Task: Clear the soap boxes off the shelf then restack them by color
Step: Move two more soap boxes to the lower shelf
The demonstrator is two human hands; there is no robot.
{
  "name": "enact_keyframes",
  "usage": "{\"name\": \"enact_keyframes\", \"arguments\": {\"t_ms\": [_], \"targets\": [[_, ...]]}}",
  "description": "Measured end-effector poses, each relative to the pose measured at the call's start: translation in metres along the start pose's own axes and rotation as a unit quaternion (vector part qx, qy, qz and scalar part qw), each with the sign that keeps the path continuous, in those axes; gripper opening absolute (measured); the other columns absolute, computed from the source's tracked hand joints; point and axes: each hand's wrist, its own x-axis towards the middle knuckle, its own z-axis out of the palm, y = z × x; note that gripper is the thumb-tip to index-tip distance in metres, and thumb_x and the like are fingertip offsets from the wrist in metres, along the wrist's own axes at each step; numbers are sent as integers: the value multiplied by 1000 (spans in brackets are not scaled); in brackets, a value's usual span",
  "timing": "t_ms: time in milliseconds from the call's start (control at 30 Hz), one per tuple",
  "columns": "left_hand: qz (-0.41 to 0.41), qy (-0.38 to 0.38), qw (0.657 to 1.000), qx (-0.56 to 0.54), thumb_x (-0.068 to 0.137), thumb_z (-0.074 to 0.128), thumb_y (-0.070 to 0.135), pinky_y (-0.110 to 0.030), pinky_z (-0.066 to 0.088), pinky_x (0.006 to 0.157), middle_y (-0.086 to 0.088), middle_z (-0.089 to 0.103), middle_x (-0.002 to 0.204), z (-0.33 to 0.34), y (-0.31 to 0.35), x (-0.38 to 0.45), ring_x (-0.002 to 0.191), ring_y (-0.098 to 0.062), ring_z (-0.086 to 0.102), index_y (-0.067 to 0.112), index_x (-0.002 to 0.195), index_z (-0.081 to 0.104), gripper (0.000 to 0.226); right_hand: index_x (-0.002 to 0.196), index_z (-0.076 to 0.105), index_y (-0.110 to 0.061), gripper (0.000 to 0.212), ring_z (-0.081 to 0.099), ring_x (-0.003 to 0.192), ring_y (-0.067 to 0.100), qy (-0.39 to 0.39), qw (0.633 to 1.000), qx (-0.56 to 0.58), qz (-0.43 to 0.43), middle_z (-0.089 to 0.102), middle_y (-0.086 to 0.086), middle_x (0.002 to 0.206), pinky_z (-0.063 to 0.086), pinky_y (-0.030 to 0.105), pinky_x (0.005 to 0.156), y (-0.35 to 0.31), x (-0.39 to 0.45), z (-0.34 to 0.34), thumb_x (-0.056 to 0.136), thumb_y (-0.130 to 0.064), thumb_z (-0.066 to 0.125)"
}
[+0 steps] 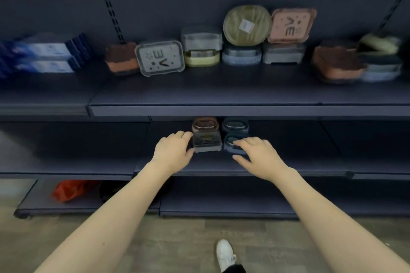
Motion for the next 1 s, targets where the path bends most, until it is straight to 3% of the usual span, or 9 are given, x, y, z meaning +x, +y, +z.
{"name": "enact_keyframes", "arguments": {"t_ms": [133,500,700,1000], "targets": [[-4,14,1000,-13,98,40,37,-34,51,78,3,56,124,-34,4,-15,105,-19,58,22,137,37,42,139,42,-24,49,41,127,16,29,999,5,-18,50,-6,136,31,31,102,-21,-4,-31,96,-47,41],[19,116,993,24,98,39,35,-34,47,74,1,56,126,-112,14,17,111,-21,53,20,135,38,40,136,44,-23,47,46,122,16,87,994,-18,-61,53,-4,132,39,30,96,-35,24,-105,97,-47,39],[-18,170,982,79,95,46,36,-36,39,92,-5,48,136,-139,-14,54,125,-25,42,14,136,39,46,136,45,-22,49,41,128,19,113,990,-43,-72,51,-3,136,38,33,99,-20,56,-130,95,-48,44],[-134,106,984,53,93,48,44,-43,15,115,-8,8,158,-140,-58,139,145,-26,7,13,151,5,78,140,38,-29,51,28,136,16,72,994,-60,-58,36,-7,147,29,35,107,10,97,-138,95,-52,40]]}}
